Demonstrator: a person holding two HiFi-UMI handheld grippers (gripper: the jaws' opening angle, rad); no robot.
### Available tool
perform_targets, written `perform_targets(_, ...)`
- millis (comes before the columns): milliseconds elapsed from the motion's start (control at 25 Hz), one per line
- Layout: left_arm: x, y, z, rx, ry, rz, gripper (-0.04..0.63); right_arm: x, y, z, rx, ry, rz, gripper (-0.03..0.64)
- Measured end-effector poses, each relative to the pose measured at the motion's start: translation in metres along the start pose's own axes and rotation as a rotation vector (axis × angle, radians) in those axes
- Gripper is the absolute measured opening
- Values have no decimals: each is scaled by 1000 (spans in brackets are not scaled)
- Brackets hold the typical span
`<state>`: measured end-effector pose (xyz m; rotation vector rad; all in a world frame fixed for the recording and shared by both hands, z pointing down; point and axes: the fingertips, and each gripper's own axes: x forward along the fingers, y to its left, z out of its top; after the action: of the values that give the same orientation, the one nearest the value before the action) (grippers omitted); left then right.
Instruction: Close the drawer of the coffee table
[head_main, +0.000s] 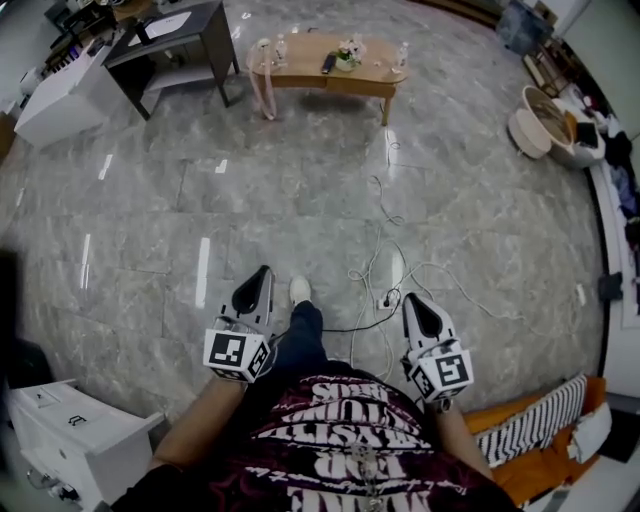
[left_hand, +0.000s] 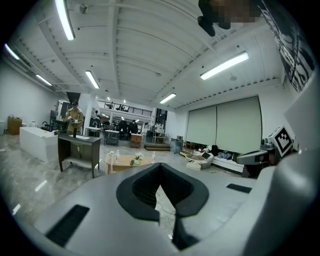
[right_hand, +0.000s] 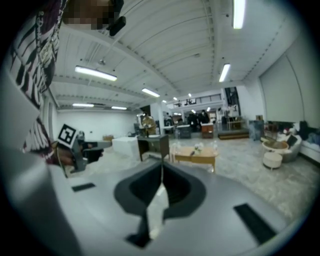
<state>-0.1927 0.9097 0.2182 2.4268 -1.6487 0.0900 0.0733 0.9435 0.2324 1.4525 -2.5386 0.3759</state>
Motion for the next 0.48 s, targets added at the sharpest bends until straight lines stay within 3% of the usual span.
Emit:
perform_targets(280,67,59,3,2,49,8,23,80,-13,12,28,46,2,35)
perform_targets(480,115,86,14,10,67,-27,23,126,-28,26,50,49,-26,35)
